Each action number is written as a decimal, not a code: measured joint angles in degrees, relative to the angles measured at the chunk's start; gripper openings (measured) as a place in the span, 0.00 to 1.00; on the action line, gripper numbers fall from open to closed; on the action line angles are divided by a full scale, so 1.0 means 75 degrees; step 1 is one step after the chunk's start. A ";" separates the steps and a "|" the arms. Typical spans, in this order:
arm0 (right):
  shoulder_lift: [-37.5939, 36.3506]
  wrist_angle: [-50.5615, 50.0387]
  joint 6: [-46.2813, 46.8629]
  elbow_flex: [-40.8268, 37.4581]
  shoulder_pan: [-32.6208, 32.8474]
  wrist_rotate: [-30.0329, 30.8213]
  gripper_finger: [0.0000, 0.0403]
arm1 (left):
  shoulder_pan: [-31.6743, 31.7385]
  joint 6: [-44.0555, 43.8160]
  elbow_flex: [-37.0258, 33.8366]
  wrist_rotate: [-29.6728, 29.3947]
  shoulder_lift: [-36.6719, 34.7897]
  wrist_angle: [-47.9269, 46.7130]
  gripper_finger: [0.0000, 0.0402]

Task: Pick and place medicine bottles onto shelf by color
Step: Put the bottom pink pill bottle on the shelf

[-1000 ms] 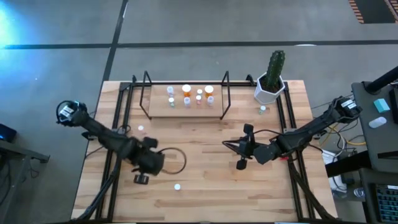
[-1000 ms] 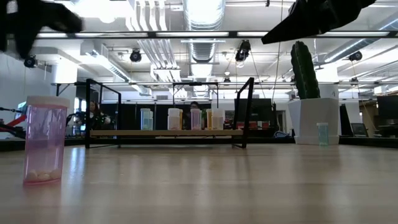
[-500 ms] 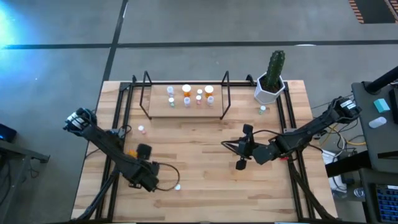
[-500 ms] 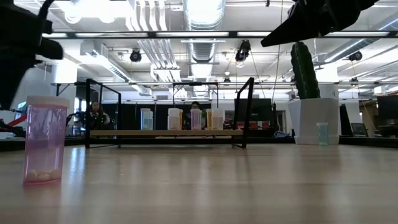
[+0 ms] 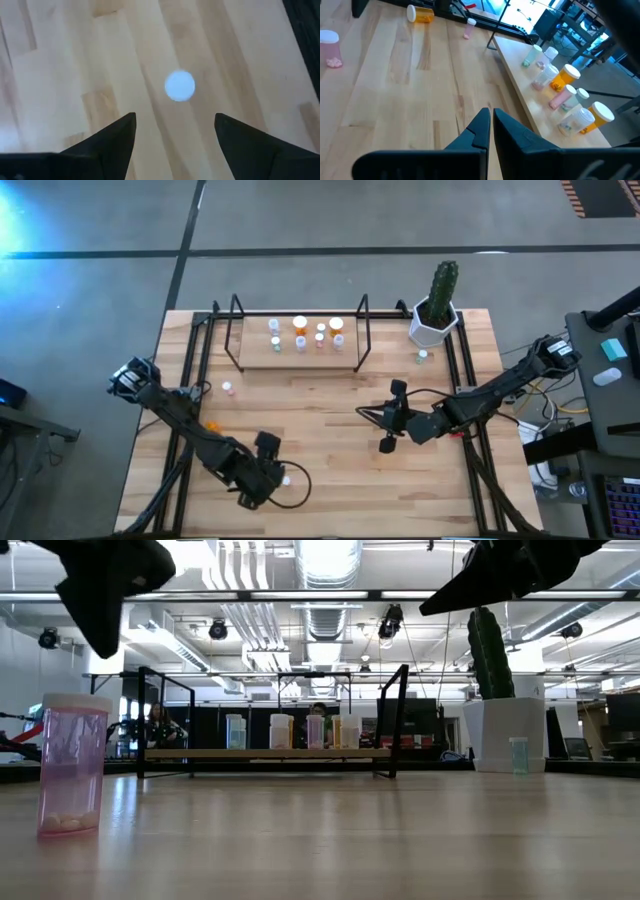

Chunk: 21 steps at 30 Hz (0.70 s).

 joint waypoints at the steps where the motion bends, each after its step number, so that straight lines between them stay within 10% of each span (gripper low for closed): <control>1: 0.0000 -0.0001 0.0001 0.0000 0.0000 0.0000 0.03 | 0.0055 -0.0029 -0.0040 0.0004 0.0023 0.0106 0.63; 21: 0.0000 0.0011 -0.0009 0.0000 0.0000 -0.0003 0.03 | 0.0369 0.0552 -0.0265 0.0530 0.0797 0.1318 0.63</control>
